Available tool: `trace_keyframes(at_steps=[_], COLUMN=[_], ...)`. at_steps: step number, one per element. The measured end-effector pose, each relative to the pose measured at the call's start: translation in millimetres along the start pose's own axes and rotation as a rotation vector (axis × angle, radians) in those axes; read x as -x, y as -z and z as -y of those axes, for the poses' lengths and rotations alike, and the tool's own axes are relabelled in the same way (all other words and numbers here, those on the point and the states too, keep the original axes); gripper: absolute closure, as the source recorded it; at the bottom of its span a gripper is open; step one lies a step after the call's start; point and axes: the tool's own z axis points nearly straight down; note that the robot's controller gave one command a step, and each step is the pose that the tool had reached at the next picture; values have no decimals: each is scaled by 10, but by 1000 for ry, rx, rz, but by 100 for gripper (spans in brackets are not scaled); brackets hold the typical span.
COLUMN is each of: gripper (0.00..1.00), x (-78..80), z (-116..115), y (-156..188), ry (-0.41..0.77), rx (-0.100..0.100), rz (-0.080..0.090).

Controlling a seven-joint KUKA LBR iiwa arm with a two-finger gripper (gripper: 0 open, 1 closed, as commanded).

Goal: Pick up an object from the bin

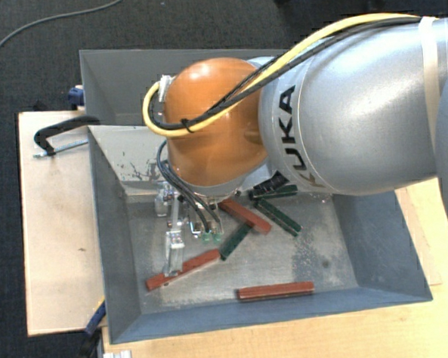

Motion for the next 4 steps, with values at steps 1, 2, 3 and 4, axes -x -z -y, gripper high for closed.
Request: trace_keyframes(at_steps=[1,2,3,4], gripper=[0,0,0,0], x=[-19,17,-14,-58], z=[816,868,732,922], y=[-1694,-1351,-1367,-1687], ry=[344,287,146,147], rx=[-2,2,3,0], rz=[4,14,11,4])
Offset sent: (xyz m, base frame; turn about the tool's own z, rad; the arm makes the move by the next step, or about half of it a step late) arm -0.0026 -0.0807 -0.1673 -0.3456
